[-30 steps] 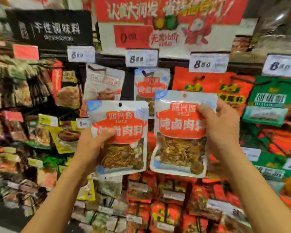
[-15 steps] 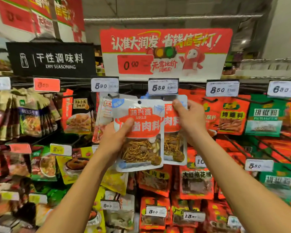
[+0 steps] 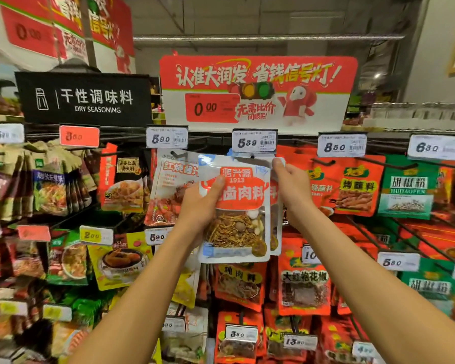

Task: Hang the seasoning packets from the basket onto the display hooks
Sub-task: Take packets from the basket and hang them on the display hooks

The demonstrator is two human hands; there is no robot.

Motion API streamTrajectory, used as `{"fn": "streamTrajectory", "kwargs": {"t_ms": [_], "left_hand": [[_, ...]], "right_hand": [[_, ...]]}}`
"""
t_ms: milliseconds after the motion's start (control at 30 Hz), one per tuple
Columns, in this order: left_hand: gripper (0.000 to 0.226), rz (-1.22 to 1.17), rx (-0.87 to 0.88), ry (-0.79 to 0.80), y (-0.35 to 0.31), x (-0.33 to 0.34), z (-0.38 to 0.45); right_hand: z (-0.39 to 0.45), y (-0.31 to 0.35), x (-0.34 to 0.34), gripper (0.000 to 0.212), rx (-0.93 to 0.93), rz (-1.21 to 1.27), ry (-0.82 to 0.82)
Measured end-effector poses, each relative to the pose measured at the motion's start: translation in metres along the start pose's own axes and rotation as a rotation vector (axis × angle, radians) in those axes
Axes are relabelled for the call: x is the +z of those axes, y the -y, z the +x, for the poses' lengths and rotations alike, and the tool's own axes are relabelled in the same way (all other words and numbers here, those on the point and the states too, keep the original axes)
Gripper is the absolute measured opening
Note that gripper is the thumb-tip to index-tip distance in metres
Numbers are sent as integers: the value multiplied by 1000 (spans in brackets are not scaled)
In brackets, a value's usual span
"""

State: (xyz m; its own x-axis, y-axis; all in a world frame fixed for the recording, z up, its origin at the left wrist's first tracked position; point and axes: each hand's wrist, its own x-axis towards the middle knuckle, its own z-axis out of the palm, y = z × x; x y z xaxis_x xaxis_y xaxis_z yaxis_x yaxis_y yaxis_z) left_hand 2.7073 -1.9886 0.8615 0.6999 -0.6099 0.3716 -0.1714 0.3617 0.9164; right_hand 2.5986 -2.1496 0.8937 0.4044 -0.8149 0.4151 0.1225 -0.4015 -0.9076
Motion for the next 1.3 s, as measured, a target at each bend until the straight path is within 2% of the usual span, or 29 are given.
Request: {"fn": "streamTrajectory", "kwargs": {"t_ms": [100,233,367,533,833,1067,1200,1300], "left_hand": [[35,26,20,37,-4,15,7],[18,69,0,12,-6,29,19],[19,68,-41,12,-7,28,23],[21,113,-48,60,-8,29,24],[18,69,-106,-17,0,28,22],[21,71,-85,-37,-6,28,22],[22,124,-81,-50,-12,32,23],[30,158,-89,-70,-10,32,21]], "right_hand": [[-3,-4,-5,55,27,67,67],[1,2,-2,35,6,14,72],[4,1,0,32,4,15,63],[2,-8,-4,43,-15,37,32],[-8,-14,-12,58,-36,11,95],[-8,-10,-7,54,-57,24,65],[-5,-8,-5,42,-49,33,55],[-6,-15,-6,37,-56,37,36]]}}
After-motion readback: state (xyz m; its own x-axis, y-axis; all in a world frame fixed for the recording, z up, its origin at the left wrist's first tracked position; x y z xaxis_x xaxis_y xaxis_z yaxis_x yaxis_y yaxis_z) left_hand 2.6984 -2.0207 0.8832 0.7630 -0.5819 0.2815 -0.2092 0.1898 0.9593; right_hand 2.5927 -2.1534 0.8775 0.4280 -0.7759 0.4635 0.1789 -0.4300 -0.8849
